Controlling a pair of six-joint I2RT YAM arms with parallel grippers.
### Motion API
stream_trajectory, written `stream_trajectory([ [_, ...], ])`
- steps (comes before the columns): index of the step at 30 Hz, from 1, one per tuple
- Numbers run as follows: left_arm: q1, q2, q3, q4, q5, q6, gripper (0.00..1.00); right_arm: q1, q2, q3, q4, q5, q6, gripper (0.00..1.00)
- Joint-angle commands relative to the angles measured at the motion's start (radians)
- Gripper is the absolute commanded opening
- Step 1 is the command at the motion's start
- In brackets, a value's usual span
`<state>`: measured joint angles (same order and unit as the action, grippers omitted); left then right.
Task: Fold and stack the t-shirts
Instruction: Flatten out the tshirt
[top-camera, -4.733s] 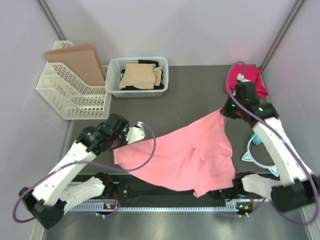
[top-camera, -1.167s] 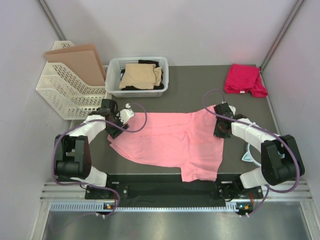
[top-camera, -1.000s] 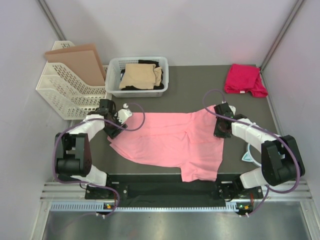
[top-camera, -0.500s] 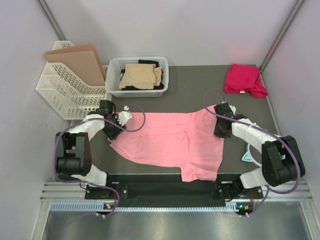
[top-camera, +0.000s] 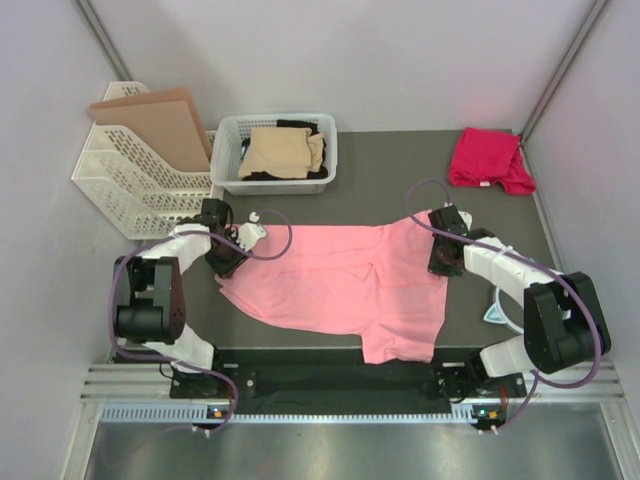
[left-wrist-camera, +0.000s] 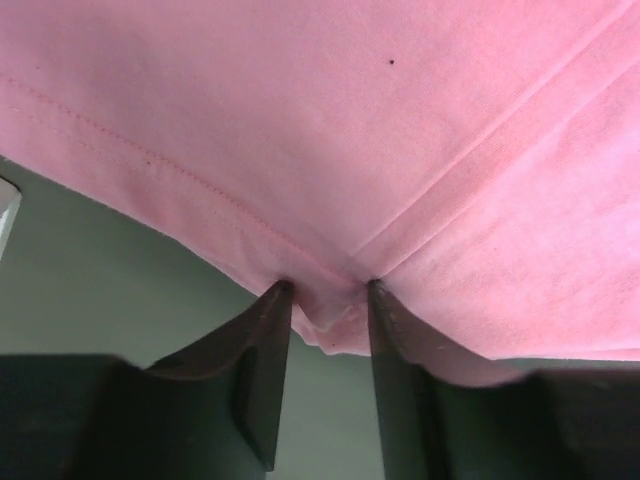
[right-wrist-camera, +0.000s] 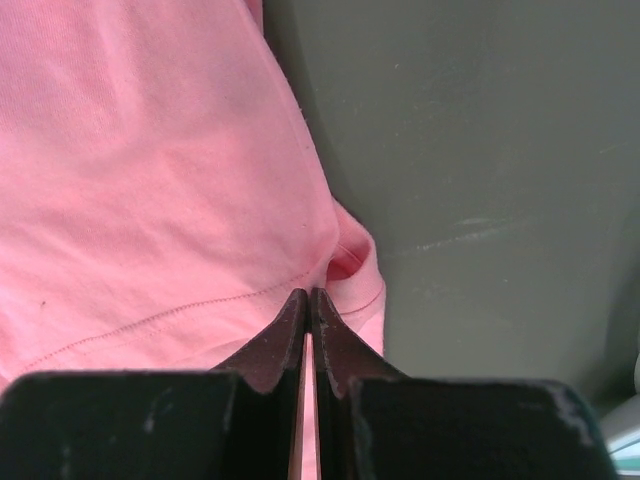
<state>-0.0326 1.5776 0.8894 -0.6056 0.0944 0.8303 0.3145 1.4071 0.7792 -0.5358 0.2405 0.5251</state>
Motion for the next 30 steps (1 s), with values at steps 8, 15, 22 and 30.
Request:
stream_trajectory([
  [8, 0.003, 0.075, 0.031, -0.034, 0.028, 0.007, 0.19, 0.011, -0.046, 0.015, 0.007, 0.022, 0.0, 0.0],
  [15, 0.003, 0.003, 0.083, -0.1, 0.034, 0.015, 0.0, 0.009, -0.086, 0.052, -0.023, 0.026, -0.007, 0.0],
  [22, 0.003, -0.112, 0.261, -0.235, 0.025, 0.013, 0.0, 0.009, -0.189, 0.153, -0.121, 0.039, -0.037, 0.0],
  [30, 0.003, -0.235, 0.394, -0.283, -0.021, 0.017, 0.0, 0.011, -0.318, 0.337, -0.249, 0.068, -0.074, 0.0],
])
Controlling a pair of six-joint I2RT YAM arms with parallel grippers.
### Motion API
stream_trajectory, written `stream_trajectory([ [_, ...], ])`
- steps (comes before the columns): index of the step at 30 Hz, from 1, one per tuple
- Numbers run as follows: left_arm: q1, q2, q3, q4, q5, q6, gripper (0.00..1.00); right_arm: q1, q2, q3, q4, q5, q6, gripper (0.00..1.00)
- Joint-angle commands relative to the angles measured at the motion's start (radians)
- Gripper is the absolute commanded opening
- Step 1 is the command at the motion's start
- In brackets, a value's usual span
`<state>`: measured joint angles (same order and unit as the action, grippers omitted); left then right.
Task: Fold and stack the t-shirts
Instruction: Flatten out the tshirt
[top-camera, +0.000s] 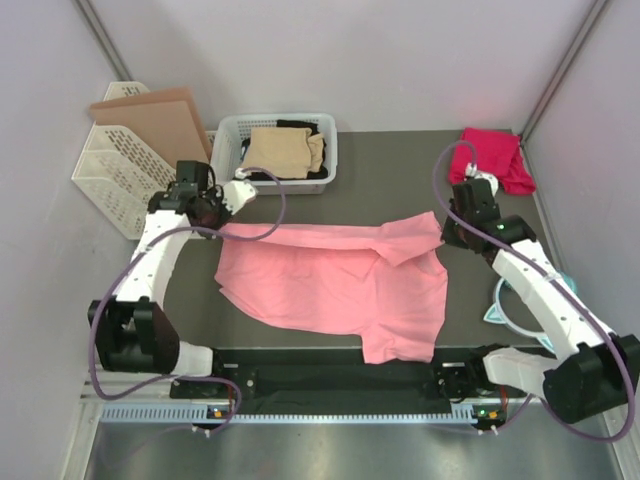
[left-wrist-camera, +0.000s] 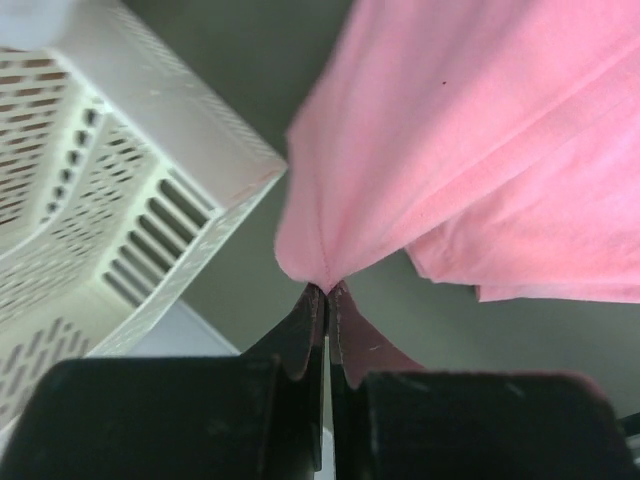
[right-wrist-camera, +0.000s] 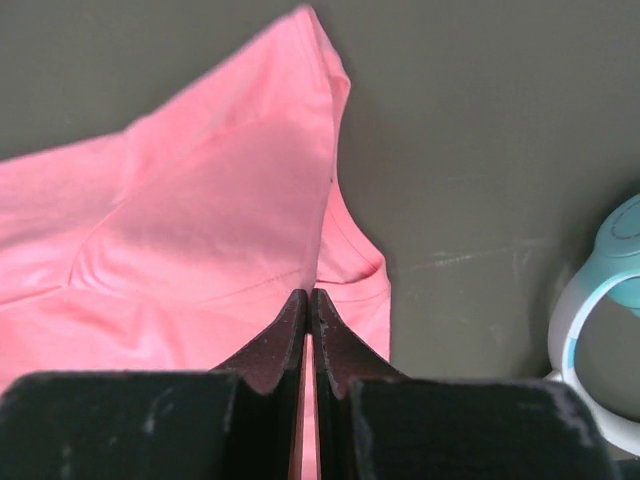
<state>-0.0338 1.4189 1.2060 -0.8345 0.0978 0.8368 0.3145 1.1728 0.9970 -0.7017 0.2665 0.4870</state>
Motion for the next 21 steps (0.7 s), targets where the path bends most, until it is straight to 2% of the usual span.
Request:
stream_trajectory([
  [1, 0.005, -0.11, 0.122, -0.051, -0.042, 0.002, 0.0, 0.009, -0.1, 0.144, -0.111, 0.048, -0.041, 0.0],
  [4, 0.005, -0.193, 0.231, 0.035, -0.14, -0.059, 0.0, 0.009, -0.182, 0.271, -0.142, 0.06, -0.067, 0.0],
  [8, 0.005, -0.297, 0.384, 0.13, -0.197, -0.136, 0.0, 0.011, -0.295, 0.472, -0.136, 0.022, -0.093, 0.0],
  [15, 0.005, -0.498, 0.611, 0.152, -0.118, -0.312, 0.0, 0.009, -0.51, 0.745, -0.044, -0.128, -0.192, 0.0],
  [18, 0.005, -0.541, 0.723, 0.1, -0.102, -0.343, 0.0, -0.008, -0.564, 0.899, -0.039, -0.131, -0.232, 0.0],
  [21, 0.005, -0.58, 0.794, 0.031, -0.049, -0.338, 0.0, -0.023, -0.547, 1.093, -0.085, -0.145, -0.24, 0.0],
])
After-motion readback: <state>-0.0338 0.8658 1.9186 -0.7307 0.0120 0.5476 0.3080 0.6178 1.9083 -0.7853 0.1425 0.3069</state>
